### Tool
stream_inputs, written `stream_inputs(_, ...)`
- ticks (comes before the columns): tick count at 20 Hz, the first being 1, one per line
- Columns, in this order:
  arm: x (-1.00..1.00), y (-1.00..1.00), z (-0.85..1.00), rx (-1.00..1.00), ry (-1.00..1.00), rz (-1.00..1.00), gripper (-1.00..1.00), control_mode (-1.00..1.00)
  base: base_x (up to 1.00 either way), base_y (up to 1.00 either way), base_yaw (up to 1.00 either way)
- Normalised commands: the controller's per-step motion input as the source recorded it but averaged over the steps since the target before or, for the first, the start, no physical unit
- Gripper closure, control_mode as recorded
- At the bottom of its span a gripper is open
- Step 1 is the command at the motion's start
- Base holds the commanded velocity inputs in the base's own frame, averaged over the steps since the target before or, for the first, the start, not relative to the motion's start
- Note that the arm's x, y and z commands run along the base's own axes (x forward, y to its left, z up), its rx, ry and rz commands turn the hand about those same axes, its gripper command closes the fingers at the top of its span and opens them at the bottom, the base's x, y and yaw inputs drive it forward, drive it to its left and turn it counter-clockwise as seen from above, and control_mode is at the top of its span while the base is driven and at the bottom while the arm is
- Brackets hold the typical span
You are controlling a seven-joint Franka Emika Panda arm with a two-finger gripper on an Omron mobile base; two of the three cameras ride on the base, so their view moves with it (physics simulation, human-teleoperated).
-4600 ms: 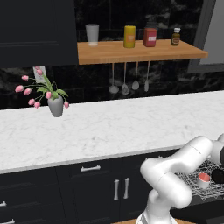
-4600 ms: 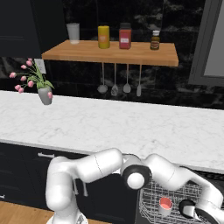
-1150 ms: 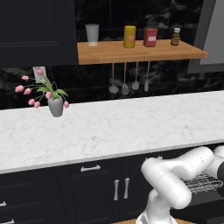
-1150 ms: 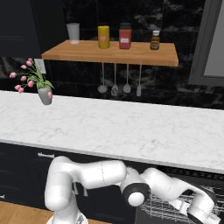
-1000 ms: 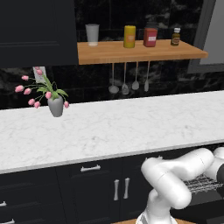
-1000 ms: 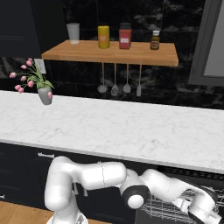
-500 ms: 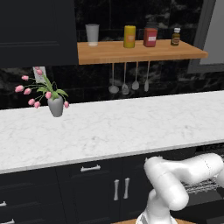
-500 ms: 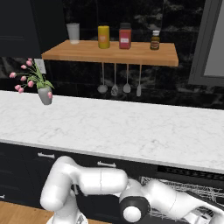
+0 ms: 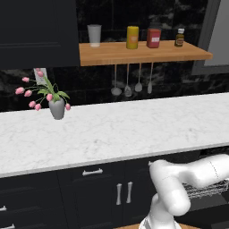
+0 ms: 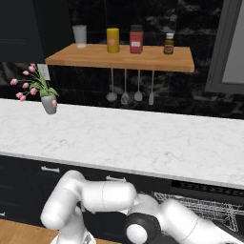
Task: Pick up the cup and bowl from the counter, place them in the dishwasher, and close the dishwasher door.
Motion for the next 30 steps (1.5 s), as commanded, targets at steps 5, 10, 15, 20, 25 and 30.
stream_inputs(5,-0.74,0.46,0.48,0.14,0.31,-0.33,-1.0,-1.0,0.0,0.0,0.0)
stream_inputs(10,-0.89,0.71,0.06,0.05,0.17,-0.34,-1.0,-1.0,0.0,0.0,0.0)
stream_inputs(15,-0.62,1.0,-0.02,-0.03,0.0,-0.36,-1.0,-1.0,0.0,0.0,0.0)
stream_inputs(20,-0.08,0.76,0.0,-0.06,0.0,-0.31,-1.0,-1.0,0.0,0.0,0.0)
stream_inputs(25,-0.28,0.02,0.0,0.0,0.04,-0.23,-1.0,-1.0,0.0,0.0,0.0)
stream_inputs(30,-0.65,-0.26,-0.09,0.05,0.11,-0.18,-1.0,-1.0,0.0,0.0,0.0)
